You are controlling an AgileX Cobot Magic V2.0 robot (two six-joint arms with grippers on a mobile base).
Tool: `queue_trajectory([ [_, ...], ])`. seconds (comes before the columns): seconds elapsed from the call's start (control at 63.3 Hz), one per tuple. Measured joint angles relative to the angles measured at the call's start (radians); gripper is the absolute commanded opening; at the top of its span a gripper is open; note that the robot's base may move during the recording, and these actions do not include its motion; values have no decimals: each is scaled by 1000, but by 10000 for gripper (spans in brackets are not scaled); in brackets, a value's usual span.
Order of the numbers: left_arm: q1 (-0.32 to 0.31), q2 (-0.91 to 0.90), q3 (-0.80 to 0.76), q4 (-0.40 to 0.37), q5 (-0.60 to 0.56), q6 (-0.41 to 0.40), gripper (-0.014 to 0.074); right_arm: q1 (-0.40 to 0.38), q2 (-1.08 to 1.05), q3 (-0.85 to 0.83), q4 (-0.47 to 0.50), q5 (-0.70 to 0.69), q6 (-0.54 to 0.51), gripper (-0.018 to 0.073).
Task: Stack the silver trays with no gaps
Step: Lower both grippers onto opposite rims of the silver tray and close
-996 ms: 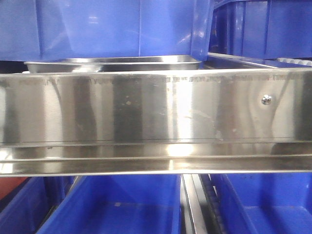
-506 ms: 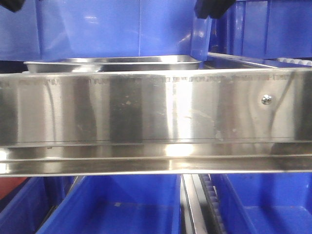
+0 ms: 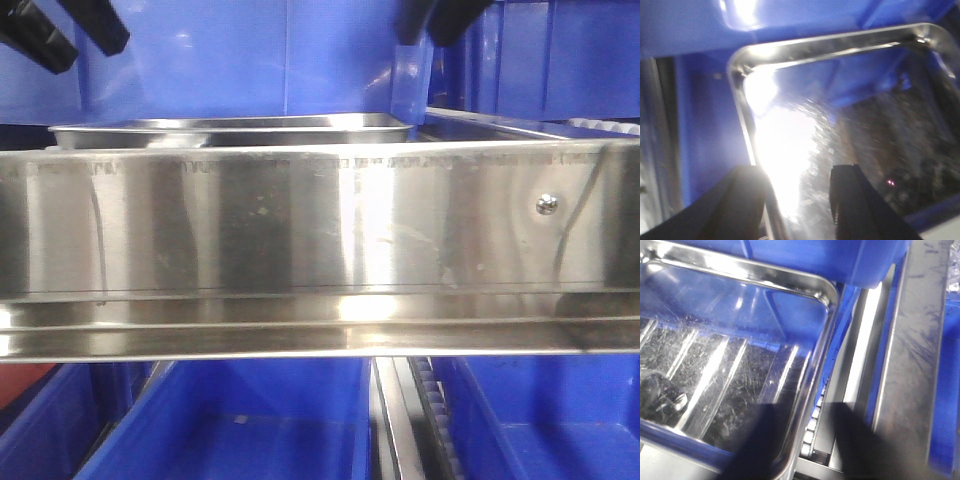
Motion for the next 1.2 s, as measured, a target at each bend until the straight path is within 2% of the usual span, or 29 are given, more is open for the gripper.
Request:
queue_trajectory([
  [0.269,0,54,-1,11,-18,-9,239,0,57,0,0,-6,14,244],
  [0.711,0,154,-1,26,-22,-21,239,0,132,0,0,-50,22,244],
  [1.059,0,176,-1,26,-22,-23,239,-15,181,0,0,-67,67,244],
  [1.201,0,181,-2,24,-25,-23,178,-15,187,0,-1,-67,69,191],
])
